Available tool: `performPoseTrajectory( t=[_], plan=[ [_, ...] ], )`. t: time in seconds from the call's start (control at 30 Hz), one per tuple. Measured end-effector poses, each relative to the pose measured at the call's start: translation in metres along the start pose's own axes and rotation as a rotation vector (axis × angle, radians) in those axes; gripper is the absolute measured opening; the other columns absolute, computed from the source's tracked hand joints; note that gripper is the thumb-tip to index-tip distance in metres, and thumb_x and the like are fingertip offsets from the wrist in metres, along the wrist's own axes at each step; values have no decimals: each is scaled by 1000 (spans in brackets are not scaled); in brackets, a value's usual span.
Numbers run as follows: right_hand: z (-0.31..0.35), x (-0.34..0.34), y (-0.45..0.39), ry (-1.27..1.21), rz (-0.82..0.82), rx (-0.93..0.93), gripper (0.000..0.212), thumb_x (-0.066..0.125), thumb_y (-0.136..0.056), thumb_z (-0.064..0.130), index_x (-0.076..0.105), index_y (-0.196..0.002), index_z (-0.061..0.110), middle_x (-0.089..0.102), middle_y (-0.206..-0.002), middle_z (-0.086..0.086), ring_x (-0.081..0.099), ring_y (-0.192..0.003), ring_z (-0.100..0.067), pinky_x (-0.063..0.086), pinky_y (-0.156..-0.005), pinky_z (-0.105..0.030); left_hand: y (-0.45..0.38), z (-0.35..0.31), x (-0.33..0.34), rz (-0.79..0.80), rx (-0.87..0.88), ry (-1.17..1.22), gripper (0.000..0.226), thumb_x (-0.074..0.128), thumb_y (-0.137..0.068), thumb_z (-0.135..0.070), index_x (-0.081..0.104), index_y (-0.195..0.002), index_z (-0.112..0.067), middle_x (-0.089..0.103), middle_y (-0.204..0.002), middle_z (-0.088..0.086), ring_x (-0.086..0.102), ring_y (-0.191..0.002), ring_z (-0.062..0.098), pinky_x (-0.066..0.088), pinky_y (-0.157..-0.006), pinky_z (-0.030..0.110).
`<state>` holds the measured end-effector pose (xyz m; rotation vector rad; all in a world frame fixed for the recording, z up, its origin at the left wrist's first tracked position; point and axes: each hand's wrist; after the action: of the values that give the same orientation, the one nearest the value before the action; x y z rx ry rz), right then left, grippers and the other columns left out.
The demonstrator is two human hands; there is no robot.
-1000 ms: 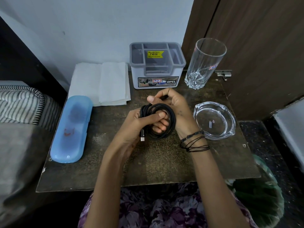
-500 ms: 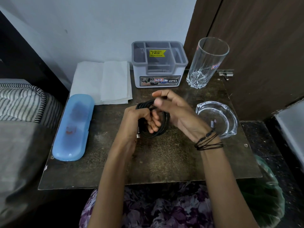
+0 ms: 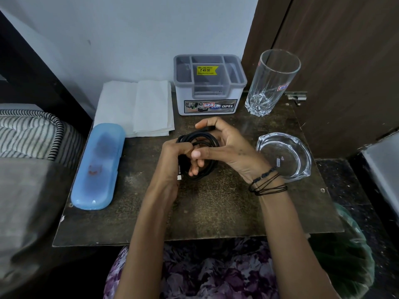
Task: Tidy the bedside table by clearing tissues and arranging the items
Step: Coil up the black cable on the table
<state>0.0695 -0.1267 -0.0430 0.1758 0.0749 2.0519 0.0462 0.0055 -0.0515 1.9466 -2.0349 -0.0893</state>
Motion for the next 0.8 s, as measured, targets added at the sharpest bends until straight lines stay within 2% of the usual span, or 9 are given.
performPoseTrajectory(
  t=[0.1,0.2,0.27,0.33,0.4,0.5,0.57,0.67,0.8],
  plan=[
    [-1,1,-1,-14,-15,-3,49,68,-73,-10,44,-112,5,62,-64,0,60,-54,-11,49,-80,-46,-2,0,-1,13,-15,27,25,41,-55,-10,56,-35,-14,52,-36,1,40,-27,8,29,-32,12],
    [-3,2,-2,-38,-12,1,48,67,-73,-11,44,-111,6,63,-64,3,59,-53,-11,54,-73,-38,-6,2,-7,18,-15,-6,38,42,-69,1,59,-38,-13,55,-38,1,43,-29,7,33,-32,12],
    [-4,1,-2,-28,-31,-4,47,69,-72,-11,47,-108,9,62,-74,-1,60,-59,-11,54,-74,-33,-9,3,-12,-2,6,-33,45,45,-77,7,62,-40,-12,56,-38,1,47,-31,7,37,-35,12],
    [-5,-1,-3,6,-90,-31,44,70,-70,-10,51,-99,16,62,-84,-2,60,-74,-10,51,-79,-25,-11,4,-16,-31,51,-71,30,58,-71,3,66,-47,-14,61,-43,-2,54,-40,6,44,-43,13],
    [-6,-2,-4,-3,-110,-61,40,70,-71,-9,53,-93,19,62,-87,-1,58,-81,-9,48,-80,-19,-11,5,-19,-12,79,-42,15,60,-61,-3,70,-55,-14,65,-52,-5,60,-52,5,47,-53,13],
    [-7,-3,-5,-7,-113,-102,25,67,-77,-1,55,-90,17,63,-83,-1,61,-73,-1,49,-73,-12,-9,7,-18,70,98,-8,23,53,-68,-2,67,-56,-14,65,-54,-2,63,-52,9,52,-54,16],
    [-9,-4,-5,17,-137,-126,19,65,-80,4,56,-93,15,64,-79,1,61,-68,0,48,-72,-11,-9,7,-13,72,115,-84,26,46,-78,5,59,-60,-10,64,-53,-1,62,-48,11,51,-50,18],
    [-12,-5,-6,77,-141,-135,24,66,-81,9,60,-102,18,65,-80,4,62,-70,-4,48,-77,-17,-10,8,-8,1,109,-177,31,40,-83,8,53,-60,-9,61,-48,-1,55,-38,10,45,-44,14],
    [-14,-2,-7,114,-149,-178,18,68,-80,6,66,-97,9,63,-76,-3,57,-59,-14,51,-65,-20,-8,9,-3,-9,120,-216,29,42,-85,4,54,-63,-11,61,-49,-4,52,-38,8,43,-45,13]
  ],
)
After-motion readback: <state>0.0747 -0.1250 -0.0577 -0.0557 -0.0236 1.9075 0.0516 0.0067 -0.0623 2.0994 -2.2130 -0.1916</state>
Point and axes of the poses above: each hand's wrist, its own y-axis away from the middle knuckle, its own x-axis out of the palm, z = x × y
